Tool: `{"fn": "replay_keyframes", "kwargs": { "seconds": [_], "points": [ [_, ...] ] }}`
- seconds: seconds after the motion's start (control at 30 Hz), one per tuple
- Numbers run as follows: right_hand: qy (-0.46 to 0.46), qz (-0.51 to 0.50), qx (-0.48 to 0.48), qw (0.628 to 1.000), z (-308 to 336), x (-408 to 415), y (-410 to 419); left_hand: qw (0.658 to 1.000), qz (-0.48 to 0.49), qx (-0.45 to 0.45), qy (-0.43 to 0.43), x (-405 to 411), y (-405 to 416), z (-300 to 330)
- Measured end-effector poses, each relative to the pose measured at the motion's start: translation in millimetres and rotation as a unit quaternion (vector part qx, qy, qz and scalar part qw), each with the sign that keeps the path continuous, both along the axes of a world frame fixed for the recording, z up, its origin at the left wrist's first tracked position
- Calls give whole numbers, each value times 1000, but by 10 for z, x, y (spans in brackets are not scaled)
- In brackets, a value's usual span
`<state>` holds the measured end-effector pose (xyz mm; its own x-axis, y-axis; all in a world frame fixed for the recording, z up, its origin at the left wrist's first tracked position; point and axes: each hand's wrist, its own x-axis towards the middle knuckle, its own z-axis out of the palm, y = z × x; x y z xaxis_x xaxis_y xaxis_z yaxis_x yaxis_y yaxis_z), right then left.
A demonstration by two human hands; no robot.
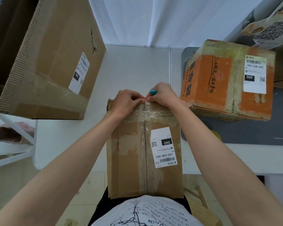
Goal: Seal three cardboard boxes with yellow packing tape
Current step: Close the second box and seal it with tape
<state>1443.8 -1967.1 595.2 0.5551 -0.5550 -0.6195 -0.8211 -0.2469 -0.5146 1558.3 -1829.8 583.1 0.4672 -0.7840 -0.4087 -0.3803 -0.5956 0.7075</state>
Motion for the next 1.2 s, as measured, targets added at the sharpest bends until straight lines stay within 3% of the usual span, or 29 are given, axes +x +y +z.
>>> {"fn": "replay_keyframes", "kwargs": {
  "seconds": [0.23,0.43,0.5,0.57,0.63,0.73,0.87,1.07,1.13,1.2],
  "points": [
    [6,59,-33,998,96,-46,143,997,-71,33,-7,131,54,29],
    [27,47,-83,995,98,5,263,990,-49,73,-114,69,-88,55],
    [-25,19,-82,996,101,-47,305,987,-66,70,-128,52,-96,113],
    [-134,-69,-94,984,138,-159,388,978,-97,47,-177,-57,-45,163],
    [-227,-166,-136,950,172,-337,508,968,-118,14,-223,-260,52,161],
    [-278,-263,-179,906,204,-655,718,967,-143,15,-208,-598,155,21],
    [-239,-343,-198,886,128,-1088,960,956,-149,29,-251,-788,181,-288],
    [-115,-332,-139,926,16,-1097,918,963,-151,3,-225,-723,191,-242],
    [-102,-331,-102,933,23,-1014,835,962,-113,-8,-249,-606,295,-136],
    [-118,-343,-74,929,-14,-1002,780,956,-8,22,-294,-401,495,-70]
  ]
}}
